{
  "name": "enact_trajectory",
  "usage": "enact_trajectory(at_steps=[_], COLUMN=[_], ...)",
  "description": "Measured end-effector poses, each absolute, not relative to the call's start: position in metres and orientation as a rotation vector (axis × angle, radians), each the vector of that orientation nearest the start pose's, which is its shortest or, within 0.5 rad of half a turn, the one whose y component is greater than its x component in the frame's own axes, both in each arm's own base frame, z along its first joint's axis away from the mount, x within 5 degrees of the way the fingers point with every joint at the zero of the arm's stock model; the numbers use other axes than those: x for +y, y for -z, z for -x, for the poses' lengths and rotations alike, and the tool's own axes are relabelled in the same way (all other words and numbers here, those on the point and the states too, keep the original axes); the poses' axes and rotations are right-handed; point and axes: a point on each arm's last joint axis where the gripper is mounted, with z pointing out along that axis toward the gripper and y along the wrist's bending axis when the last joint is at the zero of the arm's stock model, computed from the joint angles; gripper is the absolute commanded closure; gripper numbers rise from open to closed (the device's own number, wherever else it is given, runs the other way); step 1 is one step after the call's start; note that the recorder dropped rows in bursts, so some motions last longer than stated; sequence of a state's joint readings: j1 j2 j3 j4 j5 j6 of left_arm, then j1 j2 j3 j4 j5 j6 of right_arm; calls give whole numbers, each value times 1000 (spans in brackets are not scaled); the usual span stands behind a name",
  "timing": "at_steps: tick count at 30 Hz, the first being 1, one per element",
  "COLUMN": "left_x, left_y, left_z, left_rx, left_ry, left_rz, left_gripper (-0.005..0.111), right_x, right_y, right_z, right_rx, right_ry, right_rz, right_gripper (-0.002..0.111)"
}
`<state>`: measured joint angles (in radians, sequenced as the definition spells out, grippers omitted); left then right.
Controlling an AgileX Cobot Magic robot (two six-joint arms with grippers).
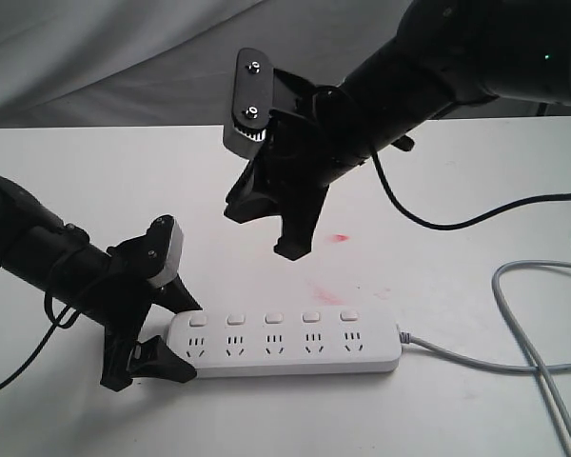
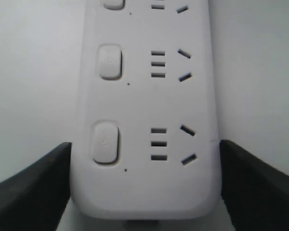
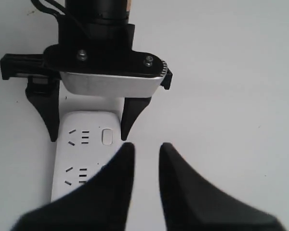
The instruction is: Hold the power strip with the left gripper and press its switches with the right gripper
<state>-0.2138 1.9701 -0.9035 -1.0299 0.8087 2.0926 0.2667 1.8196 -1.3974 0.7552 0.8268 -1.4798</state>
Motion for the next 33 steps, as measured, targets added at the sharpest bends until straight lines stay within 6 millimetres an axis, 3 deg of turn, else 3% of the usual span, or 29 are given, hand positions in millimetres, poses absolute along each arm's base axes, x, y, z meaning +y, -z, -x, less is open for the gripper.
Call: enact_trajectory(at_steps=[2, 3, 28, 33], left_x=[-121, -121, -121, -121], left_y=[-101, -101, -101, -101], left_z=[-291, -291, -291, -291], left_rx=[1943, 1943, 1943, 1943], left_ry=[736, 736, 736, 736], left_rz=[-1783, -1783, -1783, -1783], left_gripper=[107, 107, 107, 107], right_x=[149, 148, 148, 148], right_y=[-255, -255, -254, -242], right_z=[-369, -370, -377, -381], right_rx=[1915, 1931, 1966, 1983], right_ry=[-405, -406, -379, -384], right_rz=[1490, 1462, 1360, 1382], right_gripper=[16, 5, 3, 3])
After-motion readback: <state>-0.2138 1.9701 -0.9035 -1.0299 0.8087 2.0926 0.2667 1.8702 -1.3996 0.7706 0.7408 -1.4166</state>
